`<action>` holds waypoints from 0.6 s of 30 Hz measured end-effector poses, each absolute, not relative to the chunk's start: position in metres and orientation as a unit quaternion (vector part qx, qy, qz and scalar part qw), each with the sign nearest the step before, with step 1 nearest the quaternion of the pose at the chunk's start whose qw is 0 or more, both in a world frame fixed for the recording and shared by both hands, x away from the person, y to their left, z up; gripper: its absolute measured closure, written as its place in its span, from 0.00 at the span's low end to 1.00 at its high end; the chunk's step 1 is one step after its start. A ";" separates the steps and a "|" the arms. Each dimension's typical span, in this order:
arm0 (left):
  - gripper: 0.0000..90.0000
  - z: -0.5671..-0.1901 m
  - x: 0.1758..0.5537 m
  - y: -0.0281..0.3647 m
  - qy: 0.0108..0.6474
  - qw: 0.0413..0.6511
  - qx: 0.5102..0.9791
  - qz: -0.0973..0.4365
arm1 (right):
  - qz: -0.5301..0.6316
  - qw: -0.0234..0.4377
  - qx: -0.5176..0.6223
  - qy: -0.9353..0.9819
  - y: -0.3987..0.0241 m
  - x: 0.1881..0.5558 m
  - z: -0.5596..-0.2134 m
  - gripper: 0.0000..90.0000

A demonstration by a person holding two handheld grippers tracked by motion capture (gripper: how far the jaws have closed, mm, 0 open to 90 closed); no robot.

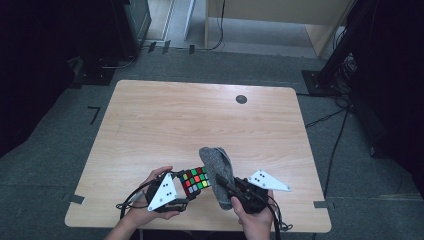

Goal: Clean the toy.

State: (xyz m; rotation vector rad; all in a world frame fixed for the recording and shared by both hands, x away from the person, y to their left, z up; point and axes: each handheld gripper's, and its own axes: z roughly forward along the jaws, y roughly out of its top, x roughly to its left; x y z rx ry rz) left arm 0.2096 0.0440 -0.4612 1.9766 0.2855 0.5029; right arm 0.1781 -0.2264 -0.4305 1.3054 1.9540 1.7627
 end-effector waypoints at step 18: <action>0.38 -0.455 0.205 0.042 0.109 0.521 0.824 0.193 | 0.616 0.077 0.387 0.682 -0.208 0.174 -0.422 0.83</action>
